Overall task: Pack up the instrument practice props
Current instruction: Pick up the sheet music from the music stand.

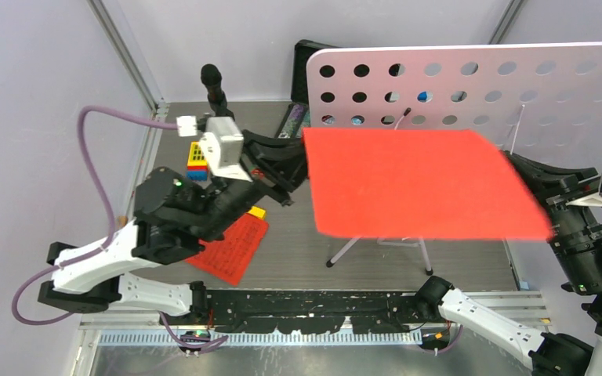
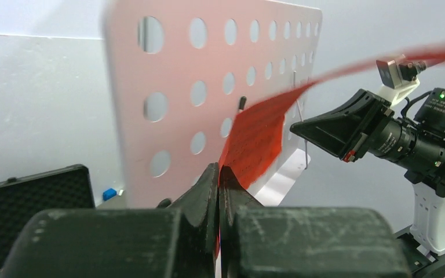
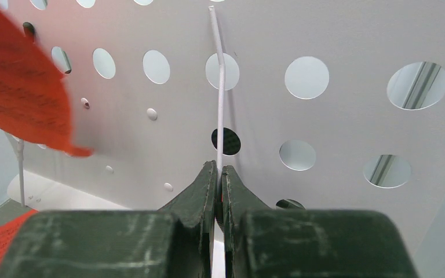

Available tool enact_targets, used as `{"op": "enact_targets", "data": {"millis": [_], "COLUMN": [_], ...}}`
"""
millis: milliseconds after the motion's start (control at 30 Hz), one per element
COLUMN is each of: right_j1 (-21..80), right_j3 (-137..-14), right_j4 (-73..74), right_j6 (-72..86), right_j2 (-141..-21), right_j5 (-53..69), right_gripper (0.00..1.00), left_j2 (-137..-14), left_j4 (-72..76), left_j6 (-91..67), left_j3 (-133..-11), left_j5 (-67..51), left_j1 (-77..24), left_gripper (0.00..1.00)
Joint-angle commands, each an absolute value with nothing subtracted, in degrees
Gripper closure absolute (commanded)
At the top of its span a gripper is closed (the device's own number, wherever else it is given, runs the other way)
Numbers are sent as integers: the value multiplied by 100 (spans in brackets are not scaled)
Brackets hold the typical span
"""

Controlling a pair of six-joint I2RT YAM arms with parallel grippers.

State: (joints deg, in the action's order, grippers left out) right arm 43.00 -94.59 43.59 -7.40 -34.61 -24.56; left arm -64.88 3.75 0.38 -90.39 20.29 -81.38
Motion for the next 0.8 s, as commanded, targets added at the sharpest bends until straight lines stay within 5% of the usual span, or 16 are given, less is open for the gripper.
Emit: {"op": "enact_targets", "data": {"millis": [0,167,300,767], "right_j1": [4284,4287,4289,4287], "right_j3": [-9421,-9388,-9378,-9195], "right_j4": [4324,4324,4298,4194], "right_j6": [-792,-774,-772,-730], "right_j2": [-3627,-3622,-3578,-3501], "right_j5": [-2636,-2663,-2664,-2546], "right_gripper": [87,56,42,39], "left_j2": [-5969,-5437,-5121,-3136], "left_j4": [145,94,18,297], "left_j6": [-153,-202,-159,-234], "left_j3": [-8896,-8611,-8450,-6465], "left_j5": [2423,2592,2833,6470], "left_j1": [-8165,-8165,-8165,-8170], "left_gripper": [100,100,100,100]}}
